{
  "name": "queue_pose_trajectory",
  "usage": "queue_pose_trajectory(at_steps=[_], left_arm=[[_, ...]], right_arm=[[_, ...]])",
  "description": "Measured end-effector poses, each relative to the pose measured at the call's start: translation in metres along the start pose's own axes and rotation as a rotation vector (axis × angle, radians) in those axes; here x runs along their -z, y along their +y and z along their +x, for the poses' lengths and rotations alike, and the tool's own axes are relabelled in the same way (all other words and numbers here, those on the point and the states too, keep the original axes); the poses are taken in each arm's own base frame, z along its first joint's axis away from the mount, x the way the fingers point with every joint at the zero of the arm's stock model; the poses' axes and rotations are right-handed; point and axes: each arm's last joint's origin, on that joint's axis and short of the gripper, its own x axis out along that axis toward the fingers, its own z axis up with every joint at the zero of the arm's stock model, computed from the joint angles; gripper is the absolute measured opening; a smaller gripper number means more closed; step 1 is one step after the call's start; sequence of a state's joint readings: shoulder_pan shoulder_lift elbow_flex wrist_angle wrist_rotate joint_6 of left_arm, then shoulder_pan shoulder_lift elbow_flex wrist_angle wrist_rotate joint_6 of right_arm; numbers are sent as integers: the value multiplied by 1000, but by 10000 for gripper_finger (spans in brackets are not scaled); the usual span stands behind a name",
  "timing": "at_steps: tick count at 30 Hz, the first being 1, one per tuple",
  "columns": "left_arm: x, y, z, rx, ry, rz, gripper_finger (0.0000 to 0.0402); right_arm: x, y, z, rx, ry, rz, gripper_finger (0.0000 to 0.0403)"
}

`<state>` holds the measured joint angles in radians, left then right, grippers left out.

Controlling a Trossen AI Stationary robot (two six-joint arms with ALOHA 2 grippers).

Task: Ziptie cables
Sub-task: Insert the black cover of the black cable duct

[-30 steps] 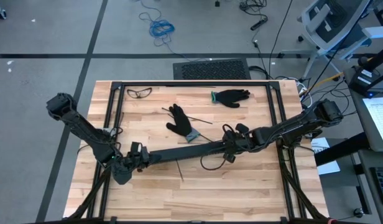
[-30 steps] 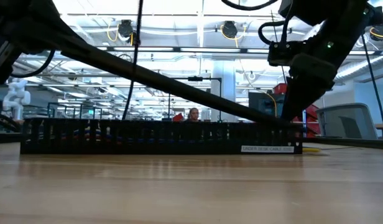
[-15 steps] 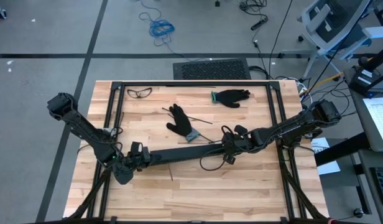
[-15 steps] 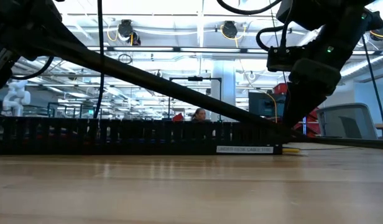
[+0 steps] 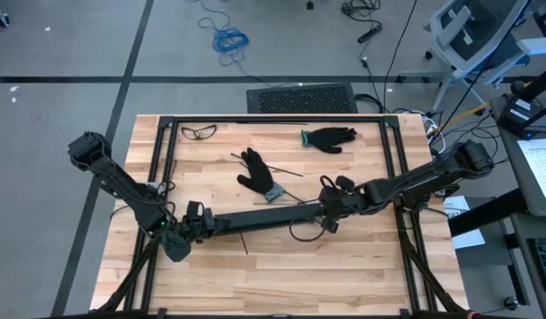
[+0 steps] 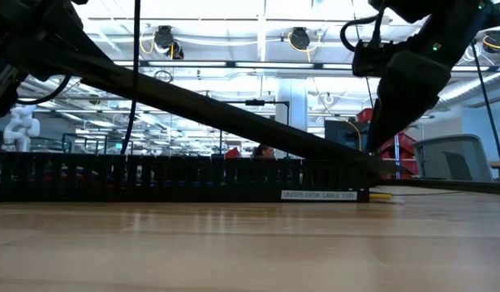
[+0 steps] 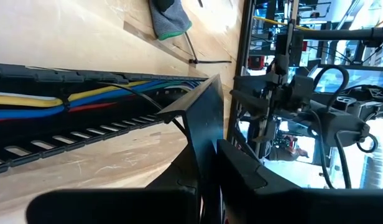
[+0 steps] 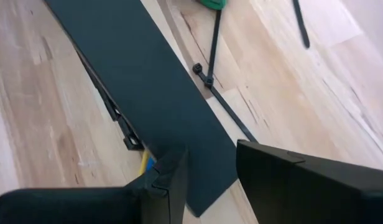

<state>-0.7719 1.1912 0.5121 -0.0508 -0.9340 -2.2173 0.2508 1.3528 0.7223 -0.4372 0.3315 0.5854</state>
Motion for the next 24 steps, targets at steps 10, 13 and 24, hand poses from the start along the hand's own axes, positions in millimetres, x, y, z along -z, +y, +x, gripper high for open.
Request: queue_pose_trajectory(at_steps=[10, 13, 24], left_arm=[[0, 0, 0, -5, 10, -4, 43], [3, -2, -1, 12, 27, -20, 35], [11, -16, -5, 59, 48, 38, 4]], right_arm=[[1, -1, -2, 9, 8, 1, 125], [2, -2, -2, 18, 20, -6, 125], [1, -4, -2, 69, -14, -6, 125]])
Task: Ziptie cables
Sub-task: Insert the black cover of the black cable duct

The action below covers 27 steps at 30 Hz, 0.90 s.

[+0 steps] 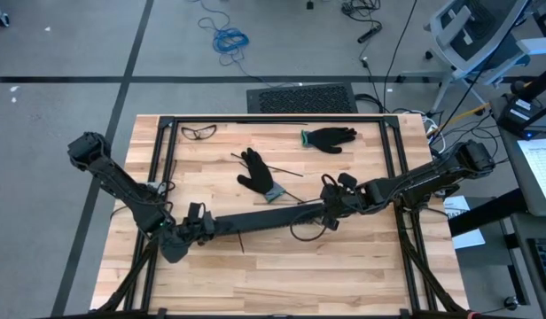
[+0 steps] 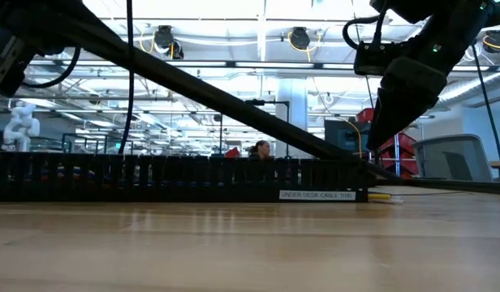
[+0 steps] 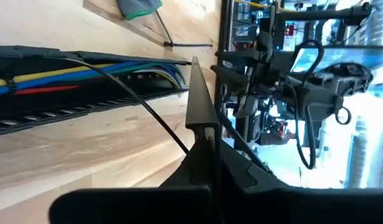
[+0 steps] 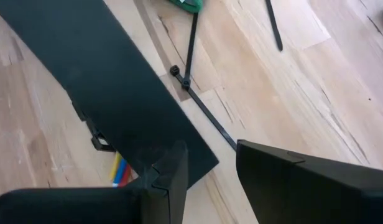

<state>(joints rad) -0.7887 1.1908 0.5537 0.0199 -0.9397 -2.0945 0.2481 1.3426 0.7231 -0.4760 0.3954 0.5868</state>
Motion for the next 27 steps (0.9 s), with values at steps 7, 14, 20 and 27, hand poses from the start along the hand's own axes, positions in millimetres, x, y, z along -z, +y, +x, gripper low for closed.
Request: queue_pose_trajectory(at_steps=[7, 14, 20, 27], left_arm=[[7, -10, -8, 29, 10, 60, 3], [2, -14, -14, 84, -75, 78, 3], [-5, -25, -21, 140, -124, 106, 3], [-26, -49, -41, 221, -234, 201, 3]], right_arm=[[-2, -4, -7, 37, -49, 12, 125], [-11, -18, -31, -1, -140, 82, 125], [-9, -16, -53, -181, -135, 143, 125], [5, 21, -37, -228, -74, 137, 125]])
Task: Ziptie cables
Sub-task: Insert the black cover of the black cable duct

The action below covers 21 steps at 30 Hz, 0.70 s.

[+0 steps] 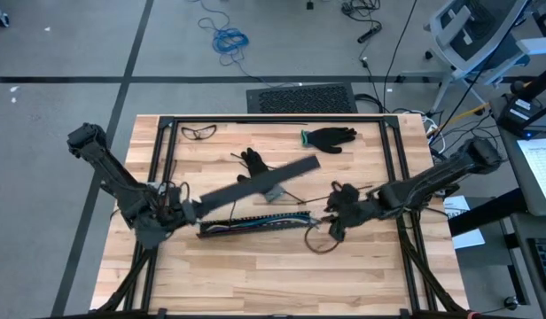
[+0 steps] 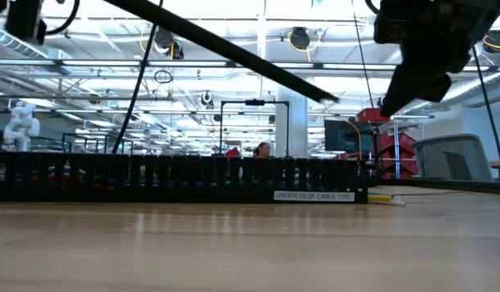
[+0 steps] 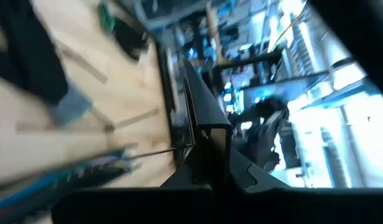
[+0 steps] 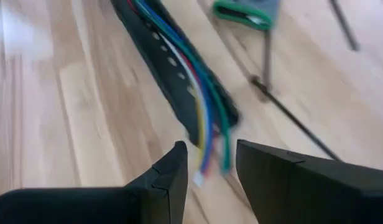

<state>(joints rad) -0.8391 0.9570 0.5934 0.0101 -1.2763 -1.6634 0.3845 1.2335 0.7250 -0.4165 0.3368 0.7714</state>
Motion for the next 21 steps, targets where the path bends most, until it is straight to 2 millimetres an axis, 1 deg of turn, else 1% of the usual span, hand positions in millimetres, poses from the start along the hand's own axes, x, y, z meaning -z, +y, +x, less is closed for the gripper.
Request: queue_pose_trajectory(at_steps=[3, 6, 8, 11, 13, 15, 17, 18, 20, 21], left_arm=[[-12, -7, -3, 17, -62, 44, 3], [-22, -11, -6, 22, -123, 89, 3], [-27, -13, -7, 21, -161, 114, 3], [-31, -14, -8, 20, -177, 127, 3], [-31, -14, -9, 20, -179, 132, 3], [-31, -14, -9, 18, -184, 136, 3], [-31, -13, -9, 16, -186, 148, 2], [-31, -13, -9, 15, -189, 151, 3], [-31, -13, -9, 14, -200, 151, 2], [-32, -13, -9, 13, -205, 152, 2]], right_arm=[[0, 9, 24, 16, -41, 12, 125], [-4, 10, 47, 30, -74, 50, 125], [-7, 9, 57, 30, -93, 78, 125], [-11, 7, 65, 44, -95, 94, 125], [-17, 12, 64, 7, -102, 101, 125], [-18, 17, 64, -14, -87, 92, 121], [-18, 20, 63, -8, -73, 92, 102], [-18, 22, 63, -14, -77, 103, 83], [-22, 24, 62, -34, -99, 126, 31], [-24, 25, 62, -43, -106, 130, 16]])
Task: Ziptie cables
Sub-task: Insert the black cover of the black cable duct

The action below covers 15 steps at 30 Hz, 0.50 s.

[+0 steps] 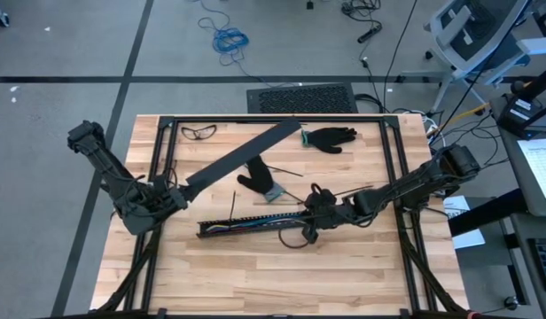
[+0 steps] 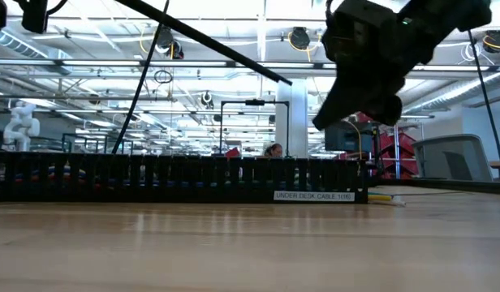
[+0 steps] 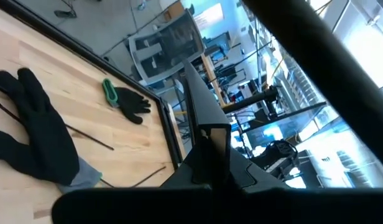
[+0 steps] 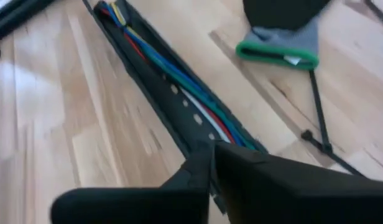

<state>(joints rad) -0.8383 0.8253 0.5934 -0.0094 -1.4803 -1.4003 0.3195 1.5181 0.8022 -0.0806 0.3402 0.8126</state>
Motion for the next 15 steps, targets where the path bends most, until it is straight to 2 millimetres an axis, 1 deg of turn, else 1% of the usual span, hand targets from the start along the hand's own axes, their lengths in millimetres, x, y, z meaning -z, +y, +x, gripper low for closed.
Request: queue_pose_trajectory(at_steps=[2, 4, 7, 12, 15], left_arm=[[0, 0, 0, -3, -17, 7, 2], [-1, 1, 0, -7, -31, 17, 2], [-1, 2, 0, -8, -34, 26, 2], [-1, 2, 0, -8, -35, 25, 2], [-1, 2, 0, -8, -35, 24, 2]], right_arm=[[-3, 2, 1, -2, -6, 13, 8], [-2, -1, 6, 8, 7, 21, 2], [-2, -4, 17, 26, 40, 32, 1], [-9, 14, 32, -19, 77, -22, 1], [-16, 20, 50, 2, 80, -50, 0]])
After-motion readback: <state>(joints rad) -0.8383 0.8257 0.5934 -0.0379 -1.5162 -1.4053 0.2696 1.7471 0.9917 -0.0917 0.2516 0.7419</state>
